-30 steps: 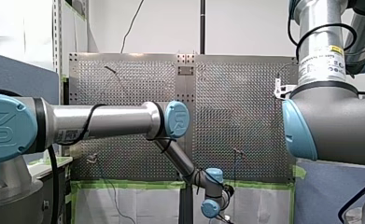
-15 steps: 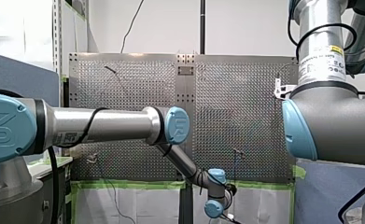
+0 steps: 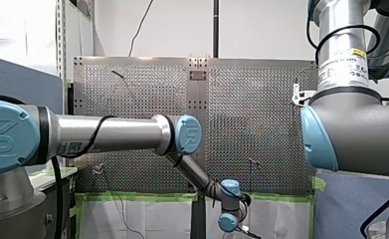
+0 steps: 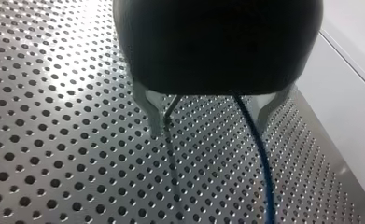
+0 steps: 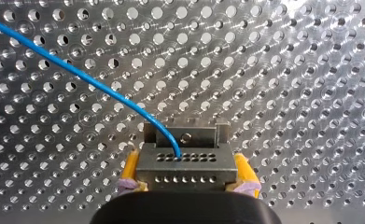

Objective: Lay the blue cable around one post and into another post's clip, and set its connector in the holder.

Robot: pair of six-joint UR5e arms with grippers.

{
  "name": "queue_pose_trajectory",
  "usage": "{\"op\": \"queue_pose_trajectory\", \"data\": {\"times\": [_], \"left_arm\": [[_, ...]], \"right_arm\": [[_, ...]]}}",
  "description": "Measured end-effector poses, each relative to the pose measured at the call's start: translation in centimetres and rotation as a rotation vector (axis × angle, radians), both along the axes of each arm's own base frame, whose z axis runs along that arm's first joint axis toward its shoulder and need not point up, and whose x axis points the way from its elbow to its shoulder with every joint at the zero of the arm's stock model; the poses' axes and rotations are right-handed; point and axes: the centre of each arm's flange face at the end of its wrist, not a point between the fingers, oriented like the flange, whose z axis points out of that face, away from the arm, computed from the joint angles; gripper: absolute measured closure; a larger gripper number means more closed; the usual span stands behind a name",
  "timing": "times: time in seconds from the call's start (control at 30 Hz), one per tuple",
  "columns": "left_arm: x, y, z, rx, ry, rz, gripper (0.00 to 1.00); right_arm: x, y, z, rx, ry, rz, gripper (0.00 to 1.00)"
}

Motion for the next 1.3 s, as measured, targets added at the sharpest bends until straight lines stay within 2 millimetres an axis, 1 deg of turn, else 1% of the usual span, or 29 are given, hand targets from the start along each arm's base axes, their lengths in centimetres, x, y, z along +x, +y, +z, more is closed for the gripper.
{"op": "queue_pose_trajectory", "data": {"times": [0.13,0.17,0.2,0.37,0.4,0.43,0.47,0.5,0.53,0.6,0.77,0.8,0.87,0.9,0.93,0.97,1.13,1.3], "left_arm": [[-0.12,0.49,-0.43,-0.004,-0.009,0.005,0.49],[-0.12,0.53,-0.46,-0.006,-0.011,0.005,0.61],[-0.12,0.57,-0.49,-0.007,-0.013,0.005,0.58],[-0.21,0.78,-0.28,-0.023,-0.022,-0.006,0.58],[-0.26,0.88,-0.32,-0.026,-0.023,-0.008,0.64],[-0.3,0.99,-0.35,-0.03,-0.027,-0.01,0.64],[-0.3,1.04,-0.33,-0.033,-0.03,-0.011,0.69],[-0.28,1.05,-0.26,-0.037,-0.033,-0.012,0.78],[-0.23,1.05,-0.14,-0.043,-0.039,-0.013,0.78],[-0.13,1.02,0.04,-0.049,-0.046,-0.014,0.88],[-0.06,0.92,0.28,-0.048,-0.057,-0.023,0.88],[-0.06,0.92,0.28,-0.046,-0.058,-0.024,0.91],[-0.08,0.91,0.26,-0.043,-0.06,-0.026,0.91],[-0.09,0.92,0.25,-0.041,-0.061,-0.026,0.97],[-0.12,0.96,0.22,-0.036,-0.062,-0.025,0.97],[-0.14,0.99,0.17,-0.033,-0.063,-0.024,1.0],[-0.24,1.12,0.04,-0.026,-0.07,-0.022,1.0],[-0.25,1.05,0.23,-0.059,-0.082,-0.03,1.0]], "right_arm": [[0.0,0.0,0.0,0.0,0.0,0.0,1.0],[0.0,0.0,0.0,0.0,0.0,0.0,1.0],[0.0,0.0,0.0,0.0,0.0,0.0,1.0],[0.0,0.0,0.0,0.0,0.0,0.0,1.0],[0.0,0.0,0.0,0.0,0.0,0.0,1.0],[0.0,0.0,0.0,0.0,0.0,0.0,1.0],[0.0,0.0,0.0,0.0,0.0,0.0,1.0],[0.0,0.0,0.0,0.0,0.0,0.0,1.0],[0.0,0.0,0.0,0.0,0.0,0.0,1.0],[0.0,0.0,0.0,0.0,0.0,0.0,1.0],[0.0,0.0,0.0,0.0,0.0,0.0,1.0],[0.0,0.0,0.0,0.0,0.0,0.0,1.0],[0.0,0.0,0.0,0.0,0.0,0.0,1.0],[0.0,0.0,0.0,0.0,0.0,0.0,1.0],[0.0,0.0,0.0,0.0,0.0,0.0,1.0],[0.0,0.0,0.0,0.0,0.0,0.0,1.0],[0.0,0.0,0.0,0.0,0.0,0.0,1.0],[0.0,0.0,0.0,0.0,0.0,0.0,1.0]]}}
